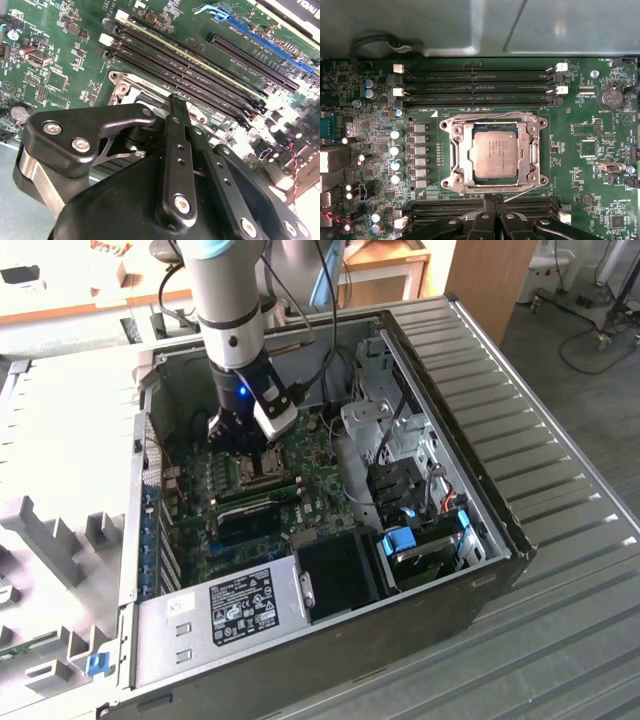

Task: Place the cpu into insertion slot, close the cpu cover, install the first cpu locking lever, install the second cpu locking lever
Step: 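Install the second cpu locking lever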

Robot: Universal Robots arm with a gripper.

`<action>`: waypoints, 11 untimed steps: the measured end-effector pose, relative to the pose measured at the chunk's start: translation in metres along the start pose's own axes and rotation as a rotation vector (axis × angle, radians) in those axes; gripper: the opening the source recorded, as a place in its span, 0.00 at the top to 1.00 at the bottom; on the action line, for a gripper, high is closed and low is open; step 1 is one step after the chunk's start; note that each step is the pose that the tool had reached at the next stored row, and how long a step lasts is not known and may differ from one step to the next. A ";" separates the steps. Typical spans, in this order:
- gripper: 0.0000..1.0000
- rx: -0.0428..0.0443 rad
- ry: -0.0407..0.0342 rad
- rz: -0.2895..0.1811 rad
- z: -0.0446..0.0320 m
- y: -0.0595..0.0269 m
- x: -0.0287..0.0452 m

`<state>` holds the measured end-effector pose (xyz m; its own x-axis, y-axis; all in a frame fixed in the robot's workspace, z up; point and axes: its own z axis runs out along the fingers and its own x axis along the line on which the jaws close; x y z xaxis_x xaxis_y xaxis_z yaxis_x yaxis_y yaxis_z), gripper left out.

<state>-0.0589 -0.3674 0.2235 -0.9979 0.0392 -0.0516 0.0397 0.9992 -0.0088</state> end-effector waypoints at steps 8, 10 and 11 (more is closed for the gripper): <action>0.89 -0.0001 -0.0001 0.000 0.0030 0.0000 0.0010; 0.89 -0.0001 0.0000 0.000 0.0037 0.0000 0.0011; 0.89 0.0001 0.0000 0.000 0.0037 0.0000 0.0011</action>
<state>-0.0599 -0.3674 0.2197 -0.9979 0.0392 -0.0516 0.0397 0.9992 -0.0089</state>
